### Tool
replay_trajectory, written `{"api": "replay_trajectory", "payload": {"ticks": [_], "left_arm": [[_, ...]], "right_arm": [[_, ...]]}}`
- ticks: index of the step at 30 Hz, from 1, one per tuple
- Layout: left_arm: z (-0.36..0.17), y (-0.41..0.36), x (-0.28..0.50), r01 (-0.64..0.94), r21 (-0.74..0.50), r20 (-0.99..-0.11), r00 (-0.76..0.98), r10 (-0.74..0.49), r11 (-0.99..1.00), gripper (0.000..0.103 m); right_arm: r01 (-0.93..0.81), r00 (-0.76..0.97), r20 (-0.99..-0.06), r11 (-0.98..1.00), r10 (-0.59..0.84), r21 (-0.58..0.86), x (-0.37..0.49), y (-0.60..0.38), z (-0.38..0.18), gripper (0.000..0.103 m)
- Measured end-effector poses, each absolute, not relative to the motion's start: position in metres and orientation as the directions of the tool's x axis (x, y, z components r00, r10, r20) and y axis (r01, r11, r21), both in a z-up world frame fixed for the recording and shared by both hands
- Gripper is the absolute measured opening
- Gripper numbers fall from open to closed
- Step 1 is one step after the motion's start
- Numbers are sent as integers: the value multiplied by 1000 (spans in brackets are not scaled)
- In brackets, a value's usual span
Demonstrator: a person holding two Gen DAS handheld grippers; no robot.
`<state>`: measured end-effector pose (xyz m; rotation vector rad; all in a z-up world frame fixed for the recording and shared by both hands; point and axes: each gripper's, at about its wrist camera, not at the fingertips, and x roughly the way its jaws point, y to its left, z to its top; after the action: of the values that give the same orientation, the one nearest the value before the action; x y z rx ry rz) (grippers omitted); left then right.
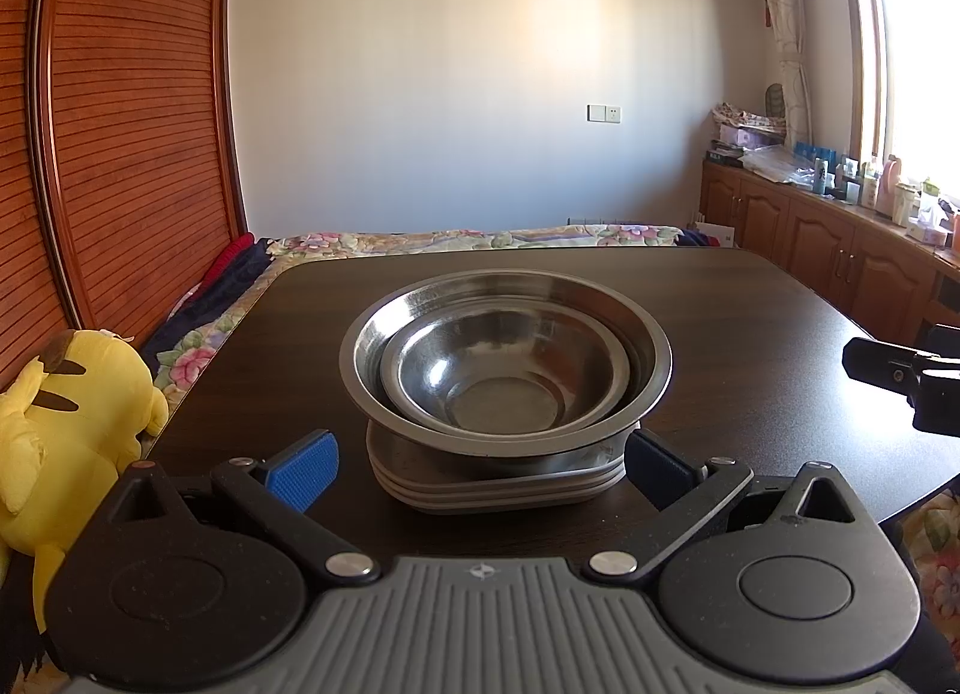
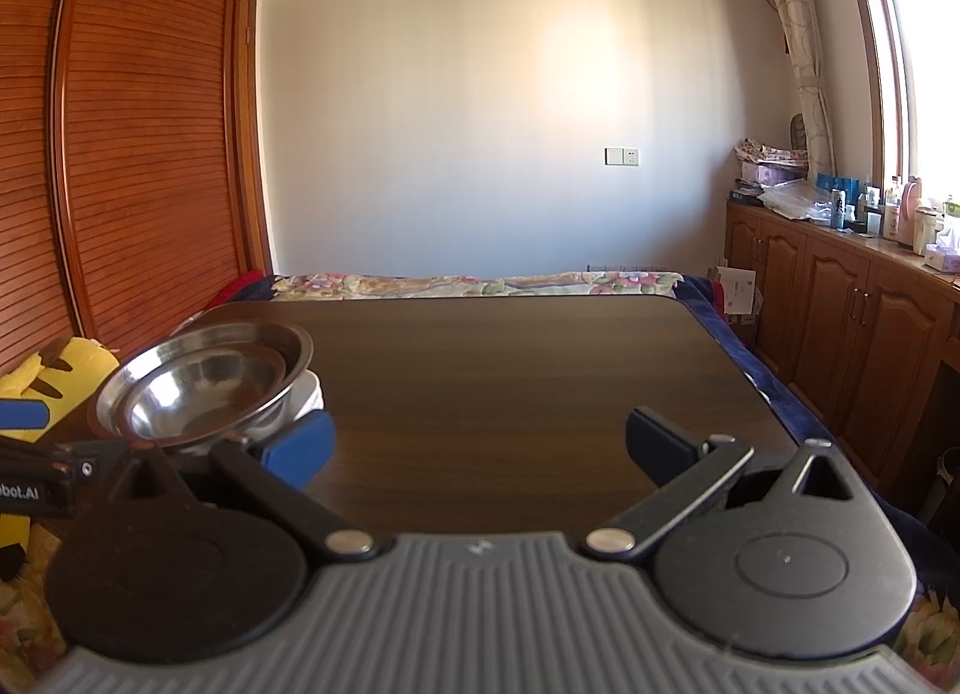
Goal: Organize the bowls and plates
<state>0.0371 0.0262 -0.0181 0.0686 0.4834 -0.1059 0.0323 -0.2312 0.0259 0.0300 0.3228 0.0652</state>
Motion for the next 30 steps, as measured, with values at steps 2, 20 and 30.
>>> {"api": "replay_trajectory", "payload": {"ticks": [2, 20, 30], "left_arm": [[-18, 26, 37, 118, 42, -466, 881, -85, 992, 103], [-18, 26, 37, 117, 41, -466, 881, -85, 992, 103], [-18, 26, 37, 118, 42, -466, 881, -85, 992, 103]], "right_arm": [[-60, 946, -317, 997, 70, 41, 32, -232, 26, 103], [-56, 945, -319, 997, 69, 48, 31, -233, 25, 103], [-56, 945, -319, 997, 69, 49, 31, -234, 25, 103]]}}
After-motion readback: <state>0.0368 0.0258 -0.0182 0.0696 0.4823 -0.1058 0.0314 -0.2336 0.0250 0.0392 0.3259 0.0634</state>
